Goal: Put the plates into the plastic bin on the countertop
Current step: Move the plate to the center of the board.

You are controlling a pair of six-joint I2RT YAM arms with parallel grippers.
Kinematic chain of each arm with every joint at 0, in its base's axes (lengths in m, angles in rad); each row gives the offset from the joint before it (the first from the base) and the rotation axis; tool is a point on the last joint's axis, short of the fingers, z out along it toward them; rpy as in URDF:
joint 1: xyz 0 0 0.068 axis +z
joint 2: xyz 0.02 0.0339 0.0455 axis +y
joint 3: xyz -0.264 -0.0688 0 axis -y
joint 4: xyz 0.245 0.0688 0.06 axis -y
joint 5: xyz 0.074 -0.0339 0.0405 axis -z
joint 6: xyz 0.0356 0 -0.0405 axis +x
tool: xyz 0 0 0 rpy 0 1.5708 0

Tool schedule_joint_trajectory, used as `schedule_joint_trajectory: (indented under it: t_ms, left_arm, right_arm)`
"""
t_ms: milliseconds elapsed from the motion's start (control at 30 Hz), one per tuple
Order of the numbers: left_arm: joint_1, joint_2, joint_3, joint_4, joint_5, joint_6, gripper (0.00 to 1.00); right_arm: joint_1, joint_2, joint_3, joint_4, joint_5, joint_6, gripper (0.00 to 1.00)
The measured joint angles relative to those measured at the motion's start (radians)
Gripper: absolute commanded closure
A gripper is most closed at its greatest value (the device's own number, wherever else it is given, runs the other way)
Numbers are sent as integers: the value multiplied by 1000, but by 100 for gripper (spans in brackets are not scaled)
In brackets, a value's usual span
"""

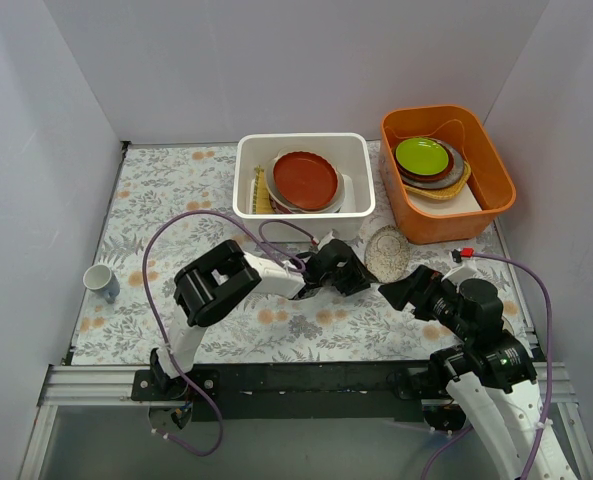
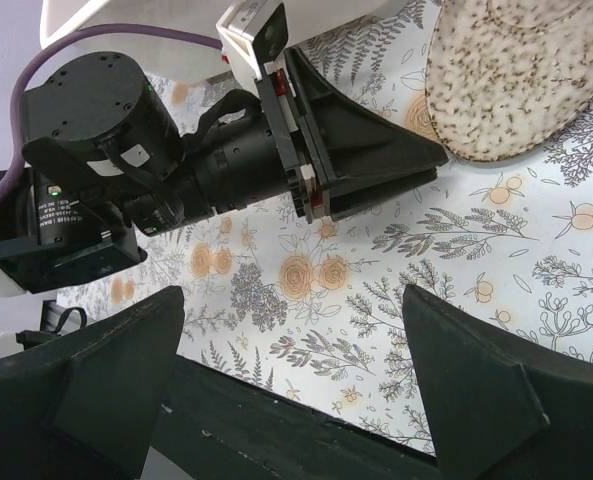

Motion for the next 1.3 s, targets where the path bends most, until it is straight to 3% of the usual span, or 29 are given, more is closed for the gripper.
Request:
schedule_joint_trajectory:
  t_ms: [333, 833, 1300]
  left_arm:
    - [-2, 43, 79, -45, -40, -4, 74]
    - [1, 69, 93, -42, -20, -7, 100]
    - [27, -3, -63, 62, 1, -21, 100]
  right_arm:
    - [0, -3, 0, -5, 0, 0, 3]
    - [0, -10, -6, -14, 1, 0, 3]
    - [0, -10, -16, -14, 0, 0, 3]
